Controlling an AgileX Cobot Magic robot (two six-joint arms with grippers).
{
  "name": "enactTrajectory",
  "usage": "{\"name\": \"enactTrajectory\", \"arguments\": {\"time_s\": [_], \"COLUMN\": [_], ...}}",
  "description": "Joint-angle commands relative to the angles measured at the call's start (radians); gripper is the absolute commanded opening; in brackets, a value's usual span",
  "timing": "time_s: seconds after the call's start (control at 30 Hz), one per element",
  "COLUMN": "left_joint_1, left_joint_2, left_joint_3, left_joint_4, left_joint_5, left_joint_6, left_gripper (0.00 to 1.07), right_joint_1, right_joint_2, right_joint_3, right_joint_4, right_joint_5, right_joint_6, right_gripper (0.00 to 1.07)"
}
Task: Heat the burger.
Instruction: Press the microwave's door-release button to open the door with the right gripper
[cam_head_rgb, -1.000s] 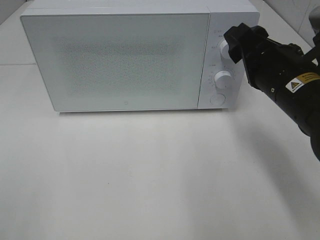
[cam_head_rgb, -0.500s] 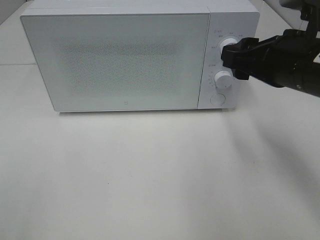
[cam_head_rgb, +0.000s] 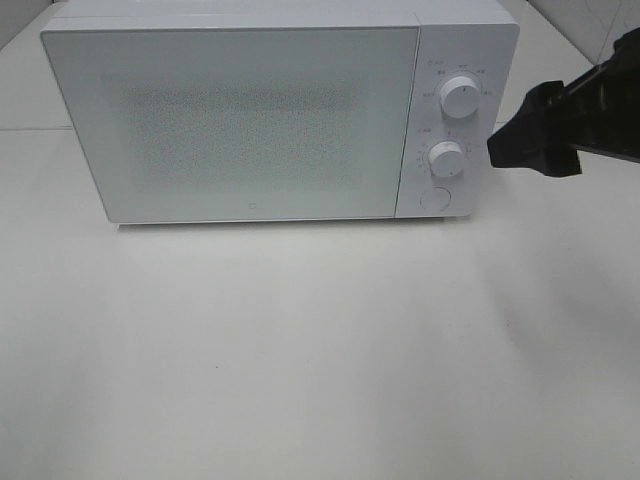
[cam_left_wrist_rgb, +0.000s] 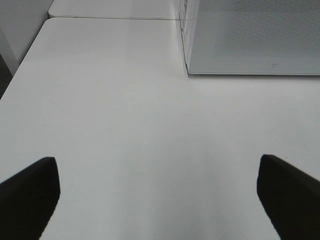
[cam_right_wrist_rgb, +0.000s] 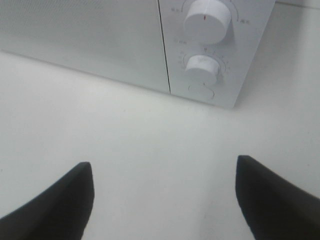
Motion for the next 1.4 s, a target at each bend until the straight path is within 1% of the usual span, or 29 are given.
{"name": "enactTrajectory", "arguments": {"time_s": [0.03, 0.1, 0.13, 0.3, 0.43, 0.47, 0.6, 0.63, 0.7, 0.77, 0.9, 0.97, 1.0, 1.07, 1.27, 1.33, 1.37, 1.4], "left_joint_1": [0.003, 0.003, 0.003, 0.003, 0.003, 0.003, 0.003, 0.003, 0.003, 0.003, 0.003, 0.003, 0.003, 0.003, 0.003, 0.003, 0.003, 0.003], "left_joint_2": [-0.012, -0.012, -0.012, -0.012, -0.012, -0.012, -0.012, -0.012, -0.012, -0.012, -0.012, -0.012, -0.012, -0.012, -0.012, -0.012, -0.012, -0.012], "left_joint_3": [0.002, 0.002, 0.002, 0.002, 0.002, 0.002, 0.002, 0.002, 0.002, 0.002, 0.002, 0.002, 0.002, 0.002, 0.002, 0.002, 0.002, 0.002], "left_joint_4": [-0.008, -0.008, -0.008, -0.008, -0.008, -0.008, -0.008, -0.008, -0.008, -0.008, -0.008, -0.008, -0.008, -0.008, -0.008, -0.008, -0.008, -0.008], "left_joint_5": [-0.012, -0.012, -0.012, -0.012, -0.012, -0.012, -0.012, -0.012, -0.012, -0.012, -0.012, -0.012, -0.012, -0.012, -0.012, -0.012, -0.012, -0.012], "left_joint_6": [-0.004, -0.004, -0.004, -0.004, -0.004, -0.004, -0.004, -0.004, -0.004, -0.004, -0.004, -0.004, -0.004, -0.004, -0.004, -0.004, -0.004, -0.004], "left_gripper": [1.0, 1.0, 1.0, 1.0, 1.0, 1.0, 1.0, 1.0, 1.0, 1.0, 1.0, 1.0, 1.0, 1.0, 1.0, 1.0, 1.0, 1.0], "right_joint_1": [-0.007, -0.007, -0.007, -0.007, -0.007, -0.007, -0.007, -0.007, -0.007, -0.007, -0.007, -0.007, -0.007, -0.007, -0.009, -0.041, -0.074, -0.074], "right_joint_2": [-0.033, -0.064, -0.064, -0.12, -0.146, -0.169, -0.217, -0.268, -0.29, -0.413, -0.479, -0.6, -0.6, -0.691, -0.776, -0.835, -0.88, -0.88], "right_joint_3": [-0.017, -0.017, -0.017, -0.011, -0.01, -0.01, -0.01, -0.01, -0.01, -0.01, -0.01, -0.01, -0.01, -0.01, -0.009, 0.012, 0.045, 0.045], "right_joint_4": [-0.022, -0.05, -0.05, -0.147, -0.169, -0.177, -0.181, -0.186, -0.188, -0.194, -0.195, -0.2, -0.2, -0.223, -0.262, -0.27, -0.275, -0.275], "right_joint_5": [0.11, 0.177, 0.177, 0.288, 0.346, 0.388, 0.437, 0.455, 0.46, 0.484, 0.492, 0.492, 0.492, 0.492, 0.493, 0.493, 0.493, 0.493], "right_joint_6": [-0.01, 0.017, 0.017, 0.083, 0.109, 0.12, 0.129, 0.129, 0.129, 0.139, 0.152, 0.183, 0.183, 0.218, 0.267, 0.272, 0.272, 0.272], "right_gripper": [0.77, 0.76, 0.76, 0.76, 0.76, 0.76, 0.76, 0.76, 0.76, 0.76, 0.76, 0.77, 0.77, 0.76, 0.76, 0.76, 0.76, 0.76]}}
